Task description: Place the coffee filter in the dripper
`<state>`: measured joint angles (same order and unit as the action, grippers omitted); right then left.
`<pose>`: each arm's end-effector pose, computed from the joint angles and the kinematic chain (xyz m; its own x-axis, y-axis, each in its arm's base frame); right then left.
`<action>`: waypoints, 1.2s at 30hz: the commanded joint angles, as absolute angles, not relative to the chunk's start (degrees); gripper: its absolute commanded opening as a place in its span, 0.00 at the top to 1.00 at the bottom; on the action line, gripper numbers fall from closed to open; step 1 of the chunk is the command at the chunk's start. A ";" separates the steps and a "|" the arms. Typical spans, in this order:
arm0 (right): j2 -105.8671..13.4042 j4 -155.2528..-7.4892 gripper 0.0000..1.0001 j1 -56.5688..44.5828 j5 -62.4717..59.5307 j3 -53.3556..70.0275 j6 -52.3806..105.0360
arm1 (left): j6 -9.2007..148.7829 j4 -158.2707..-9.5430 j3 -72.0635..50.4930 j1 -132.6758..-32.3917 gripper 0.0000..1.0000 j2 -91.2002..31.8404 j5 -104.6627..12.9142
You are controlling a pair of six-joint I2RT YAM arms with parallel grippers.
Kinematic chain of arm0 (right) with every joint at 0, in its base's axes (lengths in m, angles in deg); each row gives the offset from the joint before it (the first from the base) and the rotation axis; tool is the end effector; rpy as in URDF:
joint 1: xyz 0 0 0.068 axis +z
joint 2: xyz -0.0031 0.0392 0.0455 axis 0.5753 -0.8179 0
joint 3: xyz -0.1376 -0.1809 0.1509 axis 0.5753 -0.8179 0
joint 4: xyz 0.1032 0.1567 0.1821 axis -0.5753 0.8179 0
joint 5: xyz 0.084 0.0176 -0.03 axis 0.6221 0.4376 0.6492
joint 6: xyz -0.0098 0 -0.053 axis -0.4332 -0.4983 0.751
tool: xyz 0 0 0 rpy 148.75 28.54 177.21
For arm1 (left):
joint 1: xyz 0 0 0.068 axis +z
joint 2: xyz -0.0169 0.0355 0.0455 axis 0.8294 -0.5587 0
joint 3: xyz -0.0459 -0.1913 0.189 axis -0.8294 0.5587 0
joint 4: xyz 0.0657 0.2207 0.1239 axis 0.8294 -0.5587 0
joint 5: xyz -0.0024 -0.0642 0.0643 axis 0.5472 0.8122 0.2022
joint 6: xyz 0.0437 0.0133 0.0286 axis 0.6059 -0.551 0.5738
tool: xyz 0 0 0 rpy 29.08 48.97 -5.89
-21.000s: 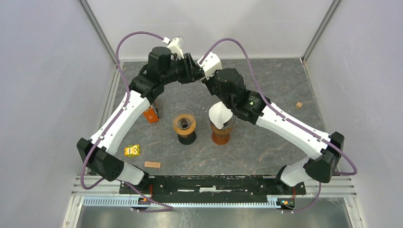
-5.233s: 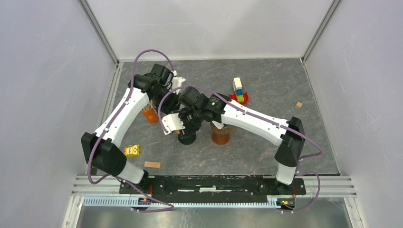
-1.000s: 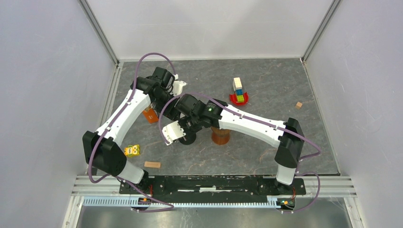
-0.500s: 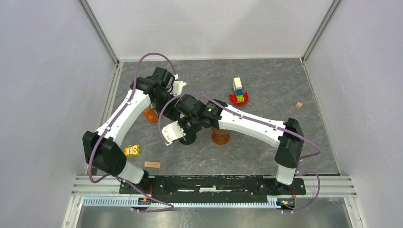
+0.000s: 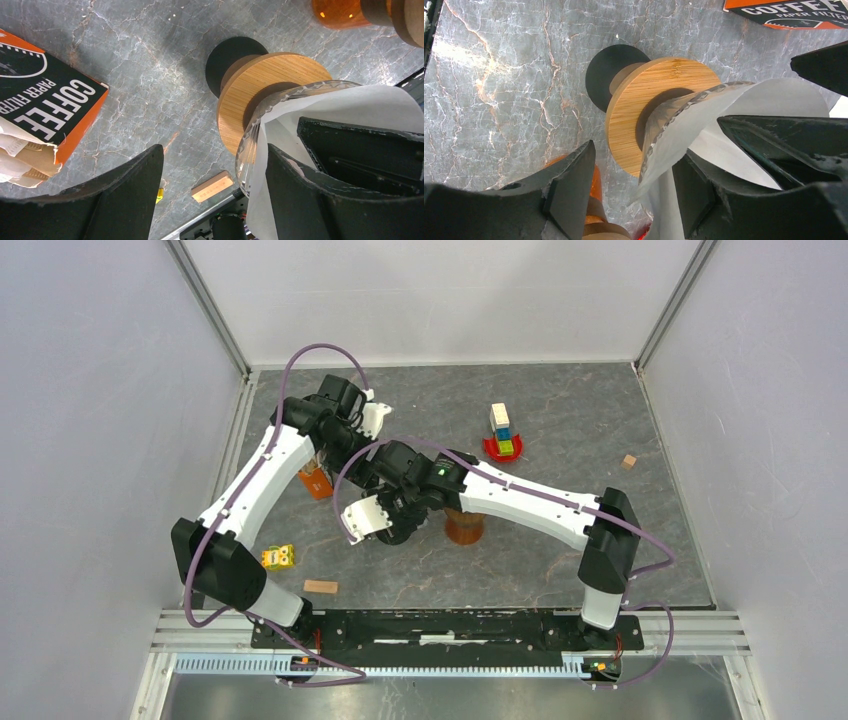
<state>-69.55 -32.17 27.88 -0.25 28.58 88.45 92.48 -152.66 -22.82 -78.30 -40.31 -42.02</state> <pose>0.1742 0.3537 0.2994 0.5342 -0.7411 -0.4067 -0.8396 -0.4092 -0.3573 0.2641 -0.1162 0.3278 -0.7598 0.5146 -0.3974 0.5993 0.7913 -0.1210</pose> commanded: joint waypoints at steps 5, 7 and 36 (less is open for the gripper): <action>-65.77 -32.57 0.35 27.99 0.79 30.51 87.74 | 95.50 -153.60 -26.80 -78.36 0.19 -40.34 -41.75; -65.25 -32.57 0.34 28.00 0.88 30.82 87.50 | 95.50 -153.74 -27.10 -78.37 0.18 -40.18 -41.44; -44.39 -49.98 0.12 14.38 -1.25 25.39 66.95 | 86.43 -135.08 -30.12 -68.52 0.00 -28.27 -36.89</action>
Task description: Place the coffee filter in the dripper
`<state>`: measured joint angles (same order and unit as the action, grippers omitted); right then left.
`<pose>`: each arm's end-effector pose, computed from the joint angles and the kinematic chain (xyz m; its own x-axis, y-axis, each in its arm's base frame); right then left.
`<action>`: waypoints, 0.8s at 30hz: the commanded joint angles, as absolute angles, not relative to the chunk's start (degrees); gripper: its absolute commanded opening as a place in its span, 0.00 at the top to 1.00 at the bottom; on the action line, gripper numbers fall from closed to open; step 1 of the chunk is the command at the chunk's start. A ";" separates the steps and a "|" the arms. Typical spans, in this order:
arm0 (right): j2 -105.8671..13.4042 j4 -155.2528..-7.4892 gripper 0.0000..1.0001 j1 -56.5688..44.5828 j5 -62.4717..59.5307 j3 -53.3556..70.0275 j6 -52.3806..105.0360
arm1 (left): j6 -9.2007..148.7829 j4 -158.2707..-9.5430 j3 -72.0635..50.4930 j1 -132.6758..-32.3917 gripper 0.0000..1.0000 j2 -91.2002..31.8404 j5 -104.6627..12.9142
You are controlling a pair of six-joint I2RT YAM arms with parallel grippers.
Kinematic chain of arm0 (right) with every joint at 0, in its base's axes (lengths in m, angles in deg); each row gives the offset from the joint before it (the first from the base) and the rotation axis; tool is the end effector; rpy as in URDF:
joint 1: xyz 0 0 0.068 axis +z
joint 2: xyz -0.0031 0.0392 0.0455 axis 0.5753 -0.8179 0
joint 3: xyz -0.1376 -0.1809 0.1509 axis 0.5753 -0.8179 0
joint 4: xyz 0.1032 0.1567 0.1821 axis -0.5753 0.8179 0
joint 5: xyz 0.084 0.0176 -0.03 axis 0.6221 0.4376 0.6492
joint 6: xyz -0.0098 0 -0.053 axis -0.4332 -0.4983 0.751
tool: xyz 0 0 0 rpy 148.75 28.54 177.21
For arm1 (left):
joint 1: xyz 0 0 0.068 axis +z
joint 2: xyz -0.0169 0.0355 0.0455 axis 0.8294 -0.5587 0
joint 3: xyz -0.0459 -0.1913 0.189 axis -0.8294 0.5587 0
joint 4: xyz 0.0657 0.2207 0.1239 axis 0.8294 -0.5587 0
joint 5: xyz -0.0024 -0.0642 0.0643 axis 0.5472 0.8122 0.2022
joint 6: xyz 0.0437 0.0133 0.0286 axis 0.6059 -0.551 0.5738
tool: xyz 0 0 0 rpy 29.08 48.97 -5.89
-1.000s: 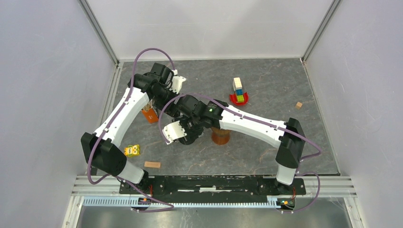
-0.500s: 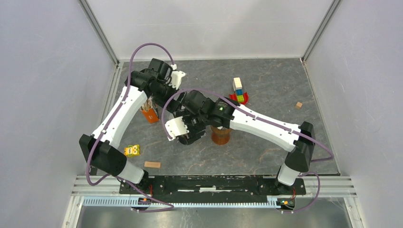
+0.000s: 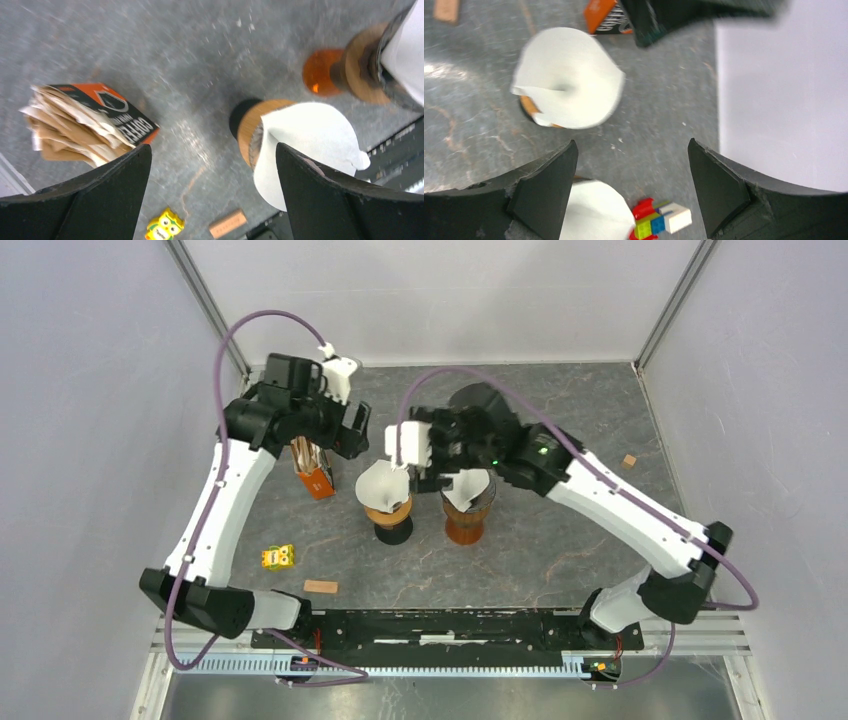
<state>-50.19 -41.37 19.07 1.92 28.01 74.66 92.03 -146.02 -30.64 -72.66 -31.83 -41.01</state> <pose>0.1827 0.2648 0.4242 0.3705 -0.5985 -0.7103 -0.8642 0.0583 -0.4998 0.2482 -0.0825 0.4130 -0.5925 0.3649 -0.7182 0.5501 0.8346 -0.0298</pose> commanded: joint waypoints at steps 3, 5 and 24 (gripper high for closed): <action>-41.45 -53.15 0.11 7.85 -2.03 23.21 62.46 | 82.77 -129.59 -28.15 -65.86 0.00 -26.86 -35.12; -39.47 -55.04 0.11 3.31 -3.17 21.72 59.66 | 81.99 -126.35 -26.88 -65.04 0.00 -25.95 -34.97; -20.32 -72.86 0.02 -15.92 -14.89 -3.59 52.92 | 77.13 -101.47 -10.18 -63.07 0.00 -14.92 -38.28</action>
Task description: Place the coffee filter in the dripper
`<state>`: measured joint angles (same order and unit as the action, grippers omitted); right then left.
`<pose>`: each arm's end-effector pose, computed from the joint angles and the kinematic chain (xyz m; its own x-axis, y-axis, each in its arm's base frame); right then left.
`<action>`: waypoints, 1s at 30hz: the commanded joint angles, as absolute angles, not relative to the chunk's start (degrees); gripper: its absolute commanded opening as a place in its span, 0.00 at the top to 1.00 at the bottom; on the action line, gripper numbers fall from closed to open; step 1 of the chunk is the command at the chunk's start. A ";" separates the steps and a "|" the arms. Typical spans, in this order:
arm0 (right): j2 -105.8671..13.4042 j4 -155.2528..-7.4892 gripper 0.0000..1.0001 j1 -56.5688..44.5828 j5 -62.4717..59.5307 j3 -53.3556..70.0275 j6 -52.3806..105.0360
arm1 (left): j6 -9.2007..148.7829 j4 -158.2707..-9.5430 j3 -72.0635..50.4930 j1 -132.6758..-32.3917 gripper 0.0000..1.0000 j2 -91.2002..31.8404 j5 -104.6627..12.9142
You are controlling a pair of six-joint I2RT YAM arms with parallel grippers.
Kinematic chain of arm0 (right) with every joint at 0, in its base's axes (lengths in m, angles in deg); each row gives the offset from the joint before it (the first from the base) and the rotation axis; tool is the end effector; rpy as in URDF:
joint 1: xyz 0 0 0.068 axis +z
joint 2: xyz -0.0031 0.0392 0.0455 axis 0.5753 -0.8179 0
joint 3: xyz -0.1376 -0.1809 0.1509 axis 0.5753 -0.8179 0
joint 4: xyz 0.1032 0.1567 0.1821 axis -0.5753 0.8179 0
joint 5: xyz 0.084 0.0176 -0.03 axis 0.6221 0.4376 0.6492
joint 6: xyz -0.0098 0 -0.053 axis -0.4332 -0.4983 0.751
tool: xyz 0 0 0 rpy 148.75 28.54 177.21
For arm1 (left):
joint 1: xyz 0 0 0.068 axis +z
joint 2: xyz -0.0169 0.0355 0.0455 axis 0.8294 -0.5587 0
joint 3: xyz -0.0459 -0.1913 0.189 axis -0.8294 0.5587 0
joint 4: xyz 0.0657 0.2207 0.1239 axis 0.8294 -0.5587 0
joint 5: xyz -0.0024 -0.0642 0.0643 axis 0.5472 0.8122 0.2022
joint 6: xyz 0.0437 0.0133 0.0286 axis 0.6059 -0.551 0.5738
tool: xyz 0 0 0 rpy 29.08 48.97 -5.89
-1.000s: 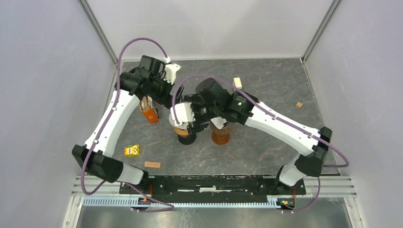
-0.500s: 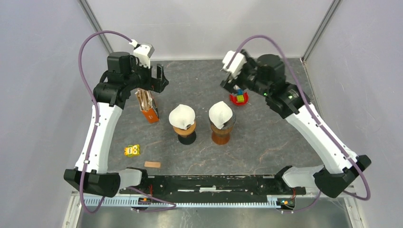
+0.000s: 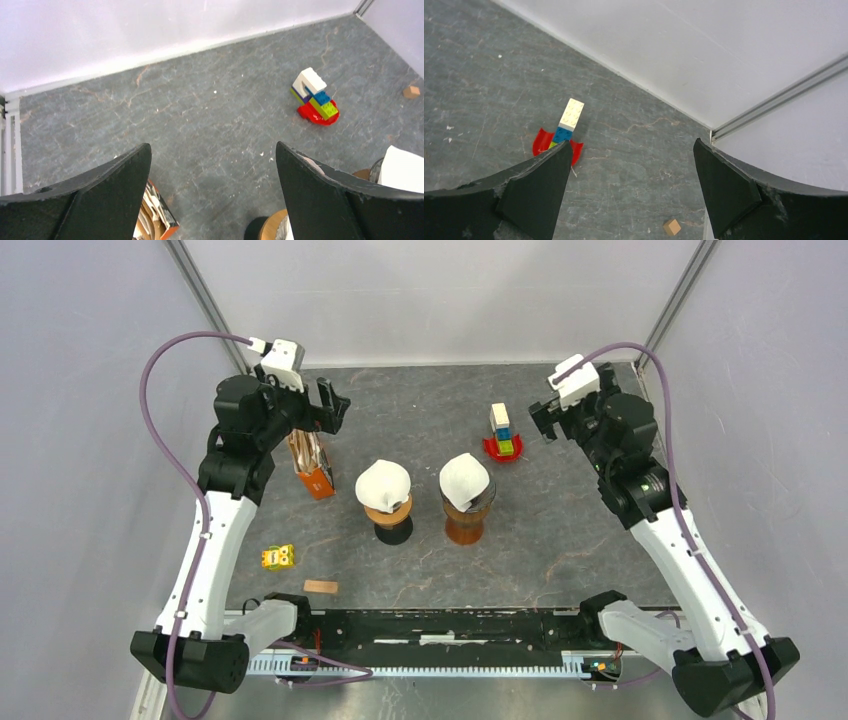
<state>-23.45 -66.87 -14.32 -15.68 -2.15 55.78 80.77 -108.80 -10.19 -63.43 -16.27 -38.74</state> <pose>0.2124 0.0763 0.4112 -0.0287 -0.4200 -0.9071 -0.2795 0.8746 -0.3961 0.2299 -0.0394 0.4217 -0.2308 0.0198 -0.9728 0.3780 0.9231 -0.0709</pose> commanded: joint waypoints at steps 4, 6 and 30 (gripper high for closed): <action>-19.61 -72.63 0.02 -16.63 -14.18 -3.91 52.26 | 79.60 -103.20 -11.22 -62.98 0.00 -14.62 -37.53; -19.70 -72.56 0.02 -16.88 -13.53 -3.81 52.06 | 81.16 -104.93 -11.99 -62.98 0.00 -14.52 -37.26; -21.29 -73.09 0.02 -20.09 -9.52 -4.40 48.52 | 84.02 -109.56 -12.75 -63.02 0.00 -15.05 -36.10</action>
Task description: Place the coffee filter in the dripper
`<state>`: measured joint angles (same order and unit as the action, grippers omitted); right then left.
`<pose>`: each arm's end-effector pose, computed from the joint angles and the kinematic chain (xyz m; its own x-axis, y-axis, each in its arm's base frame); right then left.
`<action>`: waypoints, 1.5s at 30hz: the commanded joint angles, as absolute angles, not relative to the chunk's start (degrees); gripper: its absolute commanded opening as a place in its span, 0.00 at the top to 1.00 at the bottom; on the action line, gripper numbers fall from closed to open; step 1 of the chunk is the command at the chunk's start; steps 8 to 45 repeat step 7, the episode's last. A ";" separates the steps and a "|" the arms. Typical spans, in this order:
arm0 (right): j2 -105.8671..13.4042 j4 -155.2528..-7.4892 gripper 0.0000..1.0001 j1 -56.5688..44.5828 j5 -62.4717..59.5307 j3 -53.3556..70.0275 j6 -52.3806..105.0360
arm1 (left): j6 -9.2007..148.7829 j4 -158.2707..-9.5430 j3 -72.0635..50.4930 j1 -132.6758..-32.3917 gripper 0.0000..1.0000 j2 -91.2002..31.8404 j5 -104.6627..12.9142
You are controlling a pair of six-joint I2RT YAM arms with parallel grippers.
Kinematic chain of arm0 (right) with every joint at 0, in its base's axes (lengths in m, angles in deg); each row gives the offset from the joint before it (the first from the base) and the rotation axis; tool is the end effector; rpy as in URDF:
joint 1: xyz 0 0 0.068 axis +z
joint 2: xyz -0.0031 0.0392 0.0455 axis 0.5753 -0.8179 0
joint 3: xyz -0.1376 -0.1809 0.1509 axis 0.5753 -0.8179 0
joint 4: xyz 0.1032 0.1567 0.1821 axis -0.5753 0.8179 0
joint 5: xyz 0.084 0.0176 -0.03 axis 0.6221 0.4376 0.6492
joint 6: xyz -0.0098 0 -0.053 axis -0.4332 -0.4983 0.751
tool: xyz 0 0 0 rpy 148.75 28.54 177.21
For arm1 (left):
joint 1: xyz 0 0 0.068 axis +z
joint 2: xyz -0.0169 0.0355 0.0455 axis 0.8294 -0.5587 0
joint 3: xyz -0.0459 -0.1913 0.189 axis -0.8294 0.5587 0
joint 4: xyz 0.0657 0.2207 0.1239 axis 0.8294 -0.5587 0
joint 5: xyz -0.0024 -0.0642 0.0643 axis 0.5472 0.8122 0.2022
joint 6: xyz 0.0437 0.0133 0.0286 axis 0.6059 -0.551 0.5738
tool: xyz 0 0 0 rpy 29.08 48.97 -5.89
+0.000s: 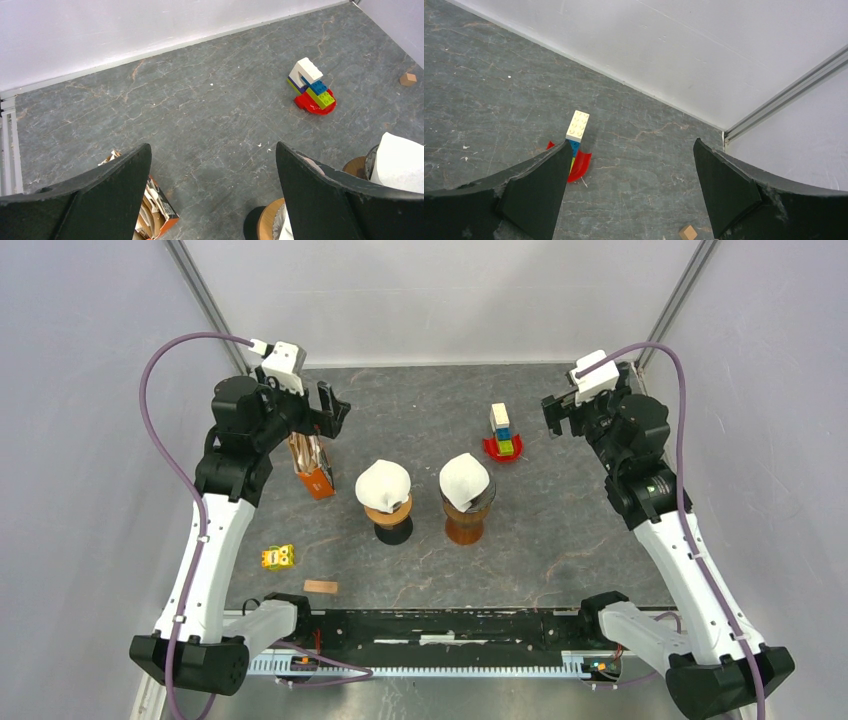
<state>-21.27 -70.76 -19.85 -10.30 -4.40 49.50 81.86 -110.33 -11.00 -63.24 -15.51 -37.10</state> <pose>0.2108 0.0567 0.4127 -0.0029 -0.2927 -0.9562 -0.2545 0.9249 -0.2824 0.2238 -0.0388 0.4265 -0.2228 0.0364 -0.9742 0.4049 0.9125 -0.0585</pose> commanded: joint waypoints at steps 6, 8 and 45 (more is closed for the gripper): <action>-21.20 -73.02 0.02 -20.27 -9.27 -4.62 48.44 | 84.07 -109.39 -12.32 -62.98 0.00 -14.78 -36.03; -21.24 -73.06 0.02 -20.28 -9.29 -4.48 48.44 | 84.10 -109.38 -12.19 -62.98 0.00 -14.77 -35.93; -21.24 -73.06 0.02 -20.28 -9.29 -4.48 48.44 | 84.10 -109.38 -12.19 -62.98 0.00 -14.77 -35.93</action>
